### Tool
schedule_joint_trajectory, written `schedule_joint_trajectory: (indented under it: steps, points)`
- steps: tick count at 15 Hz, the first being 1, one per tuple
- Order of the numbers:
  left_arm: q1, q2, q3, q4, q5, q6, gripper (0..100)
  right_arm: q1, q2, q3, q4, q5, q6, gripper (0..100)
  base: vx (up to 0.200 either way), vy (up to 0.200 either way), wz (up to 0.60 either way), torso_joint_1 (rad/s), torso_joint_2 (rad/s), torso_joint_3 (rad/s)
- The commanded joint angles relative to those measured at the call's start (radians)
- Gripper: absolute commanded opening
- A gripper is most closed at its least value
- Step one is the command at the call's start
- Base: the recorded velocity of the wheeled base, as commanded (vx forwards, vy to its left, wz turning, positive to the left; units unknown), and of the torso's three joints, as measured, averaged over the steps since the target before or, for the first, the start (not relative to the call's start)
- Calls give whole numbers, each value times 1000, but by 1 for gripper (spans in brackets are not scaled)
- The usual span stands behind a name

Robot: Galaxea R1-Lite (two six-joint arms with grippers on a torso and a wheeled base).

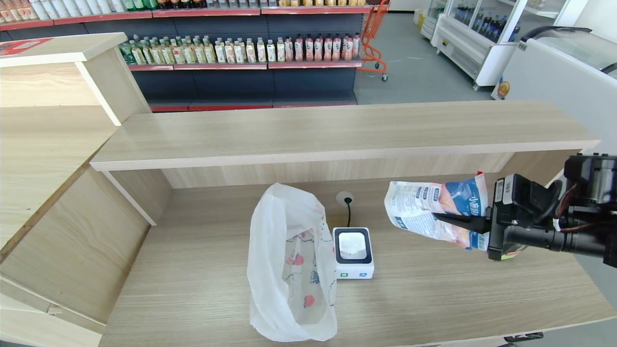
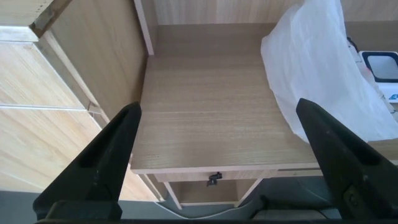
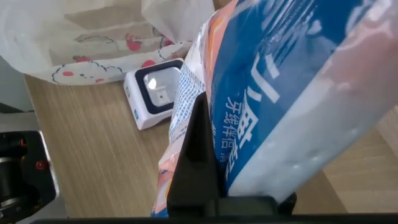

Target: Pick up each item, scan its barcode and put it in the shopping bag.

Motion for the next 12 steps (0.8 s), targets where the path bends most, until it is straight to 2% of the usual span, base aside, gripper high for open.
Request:
schedule_joint_trajectory:
  steps: [1, 5, 12]
  points:
    - [1, 0, 0, -1, 0, -1, 100, -54, 96, -31, -1, 15, 3, 0, 0, 0, 0, 0, 0, 0]
    - [1, 0, 0, -1, 0, 1, 100, -44, 188, -29, -6, 16, -34, 0, 0, 0, 0, 0, 0, 0]
    - [1, 0, 0, -1, 0, 1, 100, 71, 234, -25, -6, 48, -221, 0, 0, 0, 0, 0, 0, 0]
